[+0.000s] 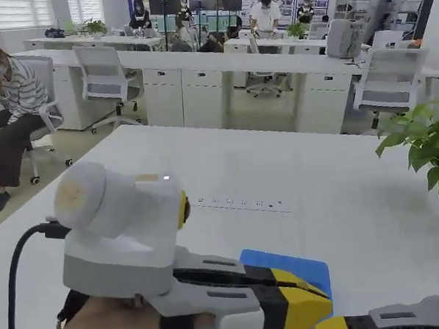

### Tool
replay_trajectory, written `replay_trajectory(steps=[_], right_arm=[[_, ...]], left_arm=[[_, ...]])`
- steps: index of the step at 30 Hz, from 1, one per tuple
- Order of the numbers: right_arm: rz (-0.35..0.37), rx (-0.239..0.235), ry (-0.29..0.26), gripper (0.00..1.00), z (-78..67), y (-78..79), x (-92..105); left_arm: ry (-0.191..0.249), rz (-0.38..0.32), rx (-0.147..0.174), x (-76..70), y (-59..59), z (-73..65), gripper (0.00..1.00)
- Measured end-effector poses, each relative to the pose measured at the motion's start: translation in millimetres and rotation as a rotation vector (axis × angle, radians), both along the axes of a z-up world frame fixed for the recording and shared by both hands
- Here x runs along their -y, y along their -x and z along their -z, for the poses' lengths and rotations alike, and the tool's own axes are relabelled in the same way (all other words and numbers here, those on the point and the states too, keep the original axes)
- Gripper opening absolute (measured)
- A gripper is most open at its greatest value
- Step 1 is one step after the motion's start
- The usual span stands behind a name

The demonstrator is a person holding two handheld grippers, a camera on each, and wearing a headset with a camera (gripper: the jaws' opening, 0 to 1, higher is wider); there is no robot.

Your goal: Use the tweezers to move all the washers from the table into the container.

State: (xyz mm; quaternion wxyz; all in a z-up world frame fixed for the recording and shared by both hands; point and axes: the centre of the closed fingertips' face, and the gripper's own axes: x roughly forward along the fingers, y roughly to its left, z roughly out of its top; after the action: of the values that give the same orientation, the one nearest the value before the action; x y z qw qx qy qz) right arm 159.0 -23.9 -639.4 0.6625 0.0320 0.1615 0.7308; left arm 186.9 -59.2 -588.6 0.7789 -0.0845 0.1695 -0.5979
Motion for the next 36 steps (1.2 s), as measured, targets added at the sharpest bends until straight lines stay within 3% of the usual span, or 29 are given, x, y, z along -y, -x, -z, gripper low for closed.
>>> replay_trajectory(steps=[3,6,8,10,14,16,19,22,28,30,31,33,36], right_arm=[[0.008,-0.036,-0.021,0.09,-2.4,0.2,0.3],[0.004,-0.025,0.05,0.15,13.4,4.6,2.2],[0.001,-0.03,0.04,0.14,15.1,7.4,2.3],[0.008,-0.045,0.024,0.13,14.0,7.8,2.4],[0.023,-0.053,0.021,0.12,12.7,4.7,2.9],[0.023,-0.044,0.019,0.07,12.0,2.9,2.5],[0.002,-0.046,0.044,0.05,17.0,3.2,2.6],[-0.002,-0.042,0.087,0.04,24.1,0.7,5.4],[-0.046,0.008,0.216,0.02,43.5,-7.0,12.7],[-0.063,0.034,0.273,0.02,53.2,-10.8,14.8],[-0.086,0.045,0.304,0.02,59.2,-11.4,16.6],[-0.111,0.077,0.378,0.02,71.0,-13.9,21.0],[-0.145,0.065,0.463,0.02,83.1,-12.3,24.5]], left_arm=[[0.01,0.008,0.008,0.8,-0.1,-3.5,0.0],[0.058,0.006,0.006,-2.3,-1.9,-16.0,0.0],[0.055,0.007,0.014,-3.5,-2.2,-18.3,0.0],[0.036,0.004,0.029,-4.6,-2.9,-16.1,0.0],[0.033,0.015,0.02,-4.5,0.6,-10.7,0.0],[0.031,0.017,0.024,-3.7,2.4,-7.8,0.0],[0.031,0.01,0.034,-4.7,0.7,-3.6,0.0],[0.015,0.003,0.024,-7.9,-2.1,3.1,0.0],[-0.054,0.003,0.0,-16.0,-9.0,26.4,0.0],[-0.104,-0.006,0.012,-18.0,-13.0,39.1,0.0],[-0.151,0.008,0.025,-19.9,-12.9,48.5,0.01],[-0.209,0.025,0.02,-21.5,-12.4,59.9,0.01],[-0.265,0.055,0.02,-21.4,-12.3,70.1,0.02]])
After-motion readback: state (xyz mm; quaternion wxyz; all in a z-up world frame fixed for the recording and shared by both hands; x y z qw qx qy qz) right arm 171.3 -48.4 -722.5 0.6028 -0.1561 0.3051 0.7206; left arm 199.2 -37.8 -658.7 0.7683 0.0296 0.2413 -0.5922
